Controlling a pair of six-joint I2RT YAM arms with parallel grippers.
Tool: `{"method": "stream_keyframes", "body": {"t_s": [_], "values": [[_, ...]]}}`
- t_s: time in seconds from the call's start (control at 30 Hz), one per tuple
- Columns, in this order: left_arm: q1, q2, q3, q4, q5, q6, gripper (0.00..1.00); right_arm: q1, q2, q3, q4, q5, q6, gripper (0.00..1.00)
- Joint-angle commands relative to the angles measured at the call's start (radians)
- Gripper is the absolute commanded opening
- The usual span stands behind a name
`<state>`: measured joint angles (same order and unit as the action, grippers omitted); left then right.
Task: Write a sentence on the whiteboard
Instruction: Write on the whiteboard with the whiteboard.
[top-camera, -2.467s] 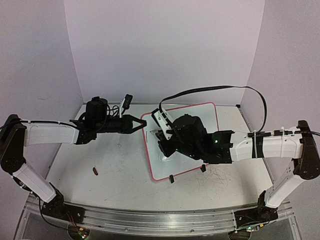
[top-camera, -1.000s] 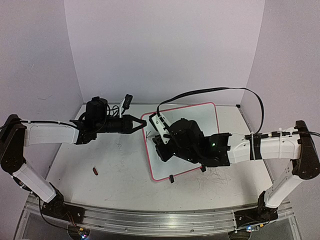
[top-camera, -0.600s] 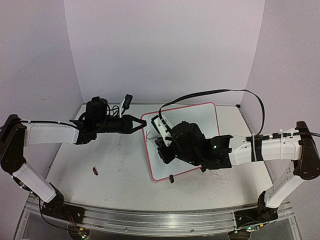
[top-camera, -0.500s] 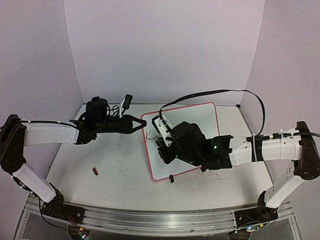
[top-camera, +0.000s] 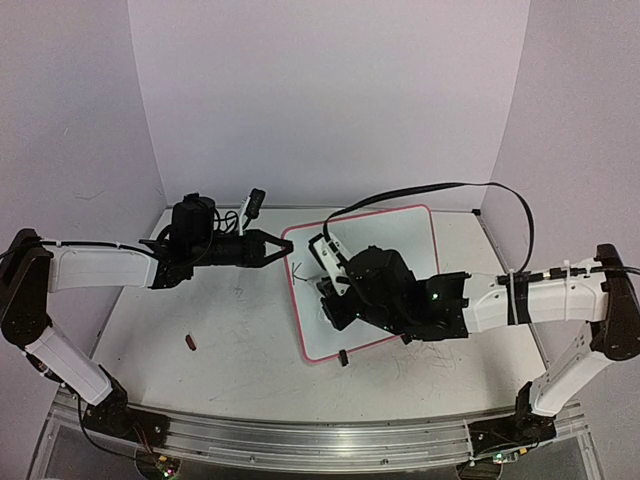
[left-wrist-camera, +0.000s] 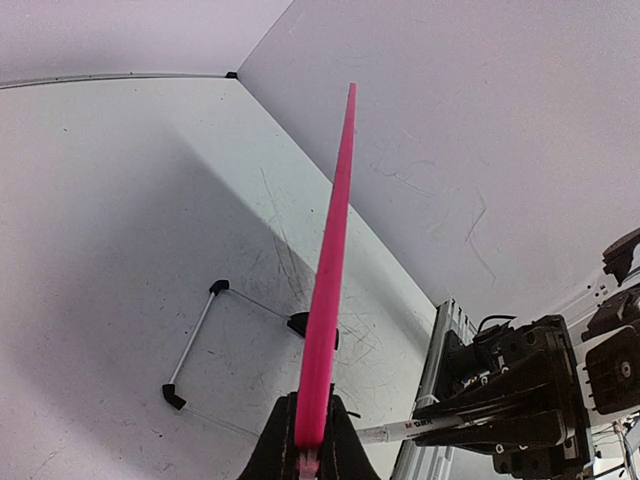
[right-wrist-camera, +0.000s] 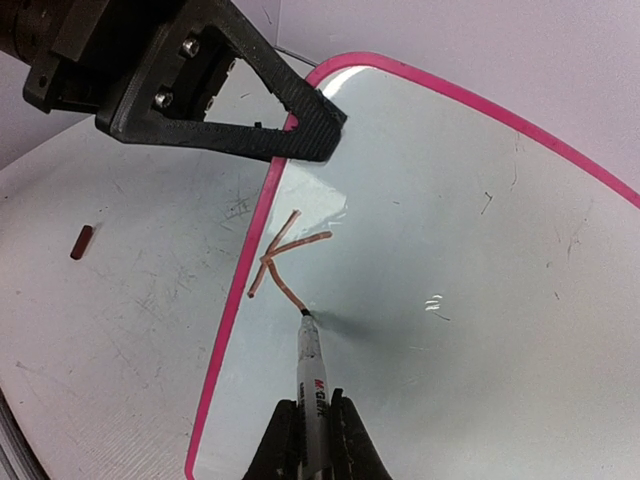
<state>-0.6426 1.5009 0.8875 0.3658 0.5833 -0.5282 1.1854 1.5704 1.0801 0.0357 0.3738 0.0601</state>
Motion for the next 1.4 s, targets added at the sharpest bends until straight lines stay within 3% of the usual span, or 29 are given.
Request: {"method": "stream_keyframes", "body": {"t_s": [0.0,0.13,0.4,1.37], "values": [[0.006,-0.036,0.010,0.012,-0.021,-0.025,0.00,-0.007,-0.084,-0.001,0.019,-0.072,-0.006,0.00],[0.006,-0.039,0.008,0.012,-0.021,-0.026,0.01,-0.031,-0.160,-0.040,0.093,-0.112,-0.049,0.00],[0.006,-0.043,0.002,0.011,-0.026,-0.020,0.01,-0.079,-0.133,-0.036,0.094,-0.175,-0.108,0.00],[0.006,-0.040,-0.008,0.012,-0.030,-0.027,0.00,-0.076,-0.091,-0.009,0.096,-0.126,-0.109,0.00]]}}
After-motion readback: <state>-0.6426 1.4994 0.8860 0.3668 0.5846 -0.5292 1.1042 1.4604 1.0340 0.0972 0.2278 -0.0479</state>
